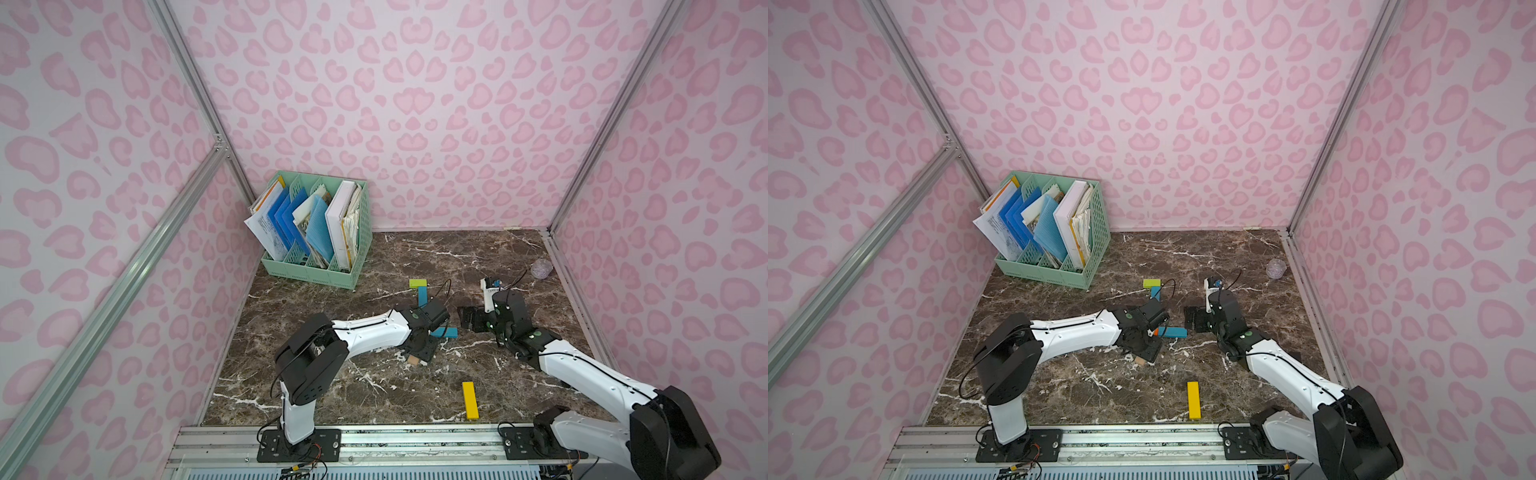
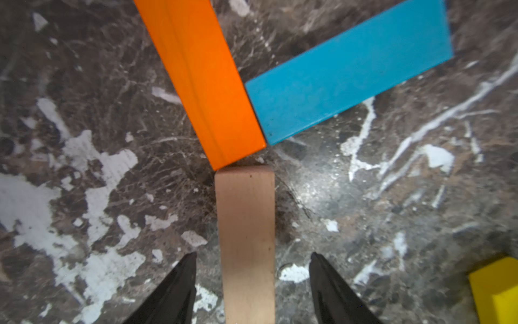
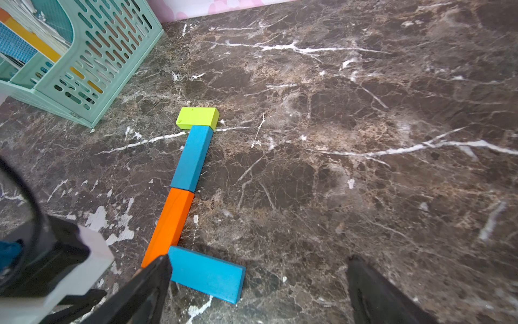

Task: Assemble a giraffe with building blocks
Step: Assemble the building block at the center of the board.

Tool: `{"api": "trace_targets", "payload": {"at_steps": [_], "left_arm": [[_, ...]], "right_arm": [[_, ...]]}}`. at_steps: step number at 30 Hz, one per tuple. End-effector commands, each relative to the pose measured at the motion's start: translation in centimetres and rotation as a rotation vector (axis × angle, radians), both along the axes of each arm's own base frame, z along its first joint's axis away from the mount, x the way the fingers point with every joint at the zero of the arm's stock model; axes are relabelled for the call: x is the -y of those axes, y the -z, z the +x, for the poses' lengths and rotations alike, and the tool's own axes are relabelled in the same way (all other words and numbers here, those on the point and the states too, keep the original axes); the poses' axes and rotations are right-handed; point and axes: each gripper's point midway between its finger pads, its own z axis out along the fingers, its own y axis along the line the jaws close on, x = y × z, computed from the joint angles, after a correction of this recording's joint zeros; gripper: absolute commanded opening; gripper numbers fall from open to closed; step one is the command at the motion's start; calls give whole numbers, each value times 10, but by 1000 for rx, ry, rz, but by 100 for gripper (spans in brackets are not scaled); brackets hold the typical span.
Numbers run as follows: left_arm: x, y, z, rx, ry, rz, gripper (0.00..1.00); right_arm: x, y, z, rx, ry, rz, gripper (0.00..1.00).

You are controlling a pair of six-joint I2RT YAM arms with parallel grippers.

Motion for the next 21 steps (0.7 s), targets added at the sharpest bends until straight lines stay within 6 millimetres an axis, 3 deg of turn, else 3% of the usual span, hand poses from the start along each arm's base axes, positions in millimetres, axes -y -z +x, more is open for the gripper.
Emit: {"api": "trace_targets", "payload": {"at_steps": [1,4,6,9,12,15,21], "left_arm": [[0,-31,3,57,3,-37,67],[-15,-80,7,154,-43,-99,67],[-46,-113,13,230,-129,-105,66],[-89,-139,16,266,-187,-132,68],[-130,-150,20,294,-241,-131,68],[-159,-155,22,323,-290,-136,68],[-184,-146,25,320,-336,-140,68]], "right_arm": [[-3,-1,-7,-25,3,-31,100],[-10,8,-25,-83,8,-83,100],[-24,19,-47,-167,-40,-104,100],[-42,36,-89,-314,-88,-74,99],[-44,50,-128,-428,-75,-36,86],[-34,61,-157,-522,-20,-46,81],[-24,73,-196,-612,41,-112,78]]}}
